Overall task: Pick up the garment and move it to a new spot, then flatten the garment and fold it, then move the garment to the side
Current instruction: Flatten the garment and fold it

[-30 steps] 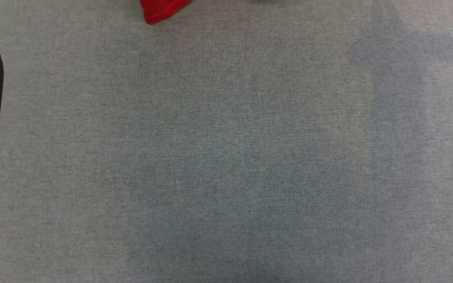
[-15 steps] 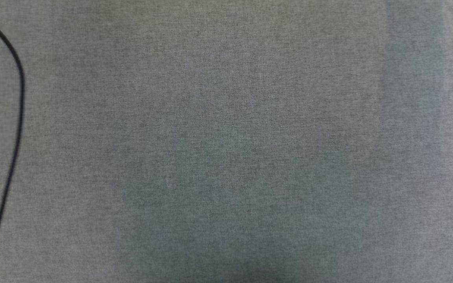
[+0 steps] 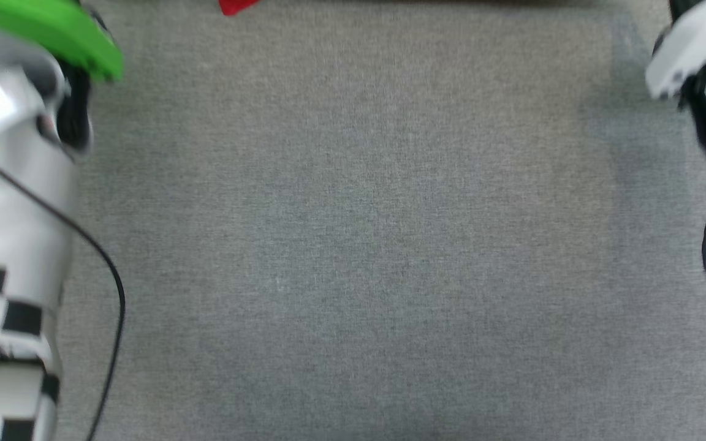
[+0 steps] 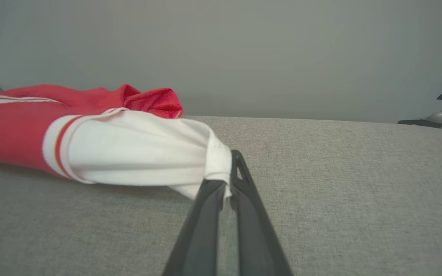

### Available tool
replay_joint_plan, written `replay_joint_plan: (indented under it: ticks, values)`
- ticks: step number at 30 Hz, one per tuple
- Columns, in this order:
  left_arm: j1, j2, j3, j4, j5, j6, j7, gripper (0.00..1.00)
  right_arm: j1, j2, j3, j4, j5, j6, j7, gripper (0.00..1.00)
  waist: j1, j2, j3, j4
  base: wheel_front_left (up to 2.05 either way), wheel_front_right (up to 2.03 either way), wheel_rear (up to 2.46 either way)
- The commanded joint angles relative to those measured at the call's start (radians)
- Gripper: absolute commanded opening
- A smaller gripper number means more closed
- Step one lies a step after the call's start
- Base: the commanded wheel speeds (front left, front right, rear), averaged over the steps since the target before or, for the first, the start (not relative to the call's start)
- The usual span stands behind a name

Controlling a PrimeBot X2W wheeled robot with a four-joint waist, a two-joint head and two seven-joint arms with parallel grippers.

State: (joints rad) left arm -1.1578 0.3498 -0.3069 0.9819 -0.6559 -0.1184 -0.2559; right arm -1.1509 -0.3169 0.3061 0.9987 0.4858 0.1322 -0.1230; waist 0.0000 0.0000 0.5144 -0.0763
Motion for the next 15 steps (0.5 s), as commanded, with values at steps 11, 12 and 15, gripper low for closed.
replay_joint_plan:
  ticks: [11, 12, 15]
  values:
    - [0.575, -0.014, 0.136, -0.332, 0.087, 0.032, -0.006, 0.0, 0.395, -0.063, 0.034, -0.112, 0.156, -0.002, -0.028, 0.0, 0.0, 0.0, -0.263, 0.031, 0.0, 0.0, 0.0]
    - [0.622, -0.018, 0.139, -0.353, 0.09, 0.033, -0.006, 0.0, 0.428, -0.066, 0.032, -0.123, 0.164, -0.002, -0.026, 0.0, 0.0, 0.0, -0.285, 0.032, 0.0, 0.0, 0.0]
    - [0.733, -0.02, 0.144, -0.397, 0.094, 0.037, -0.006, 0.0, 0.508, -0.076, 0.022, -0.158, 0.175, -0.002, -0.022, 0.0, 0.0, 0.0, -0.329, 0.031, 0.0, 0.0, 0.0]
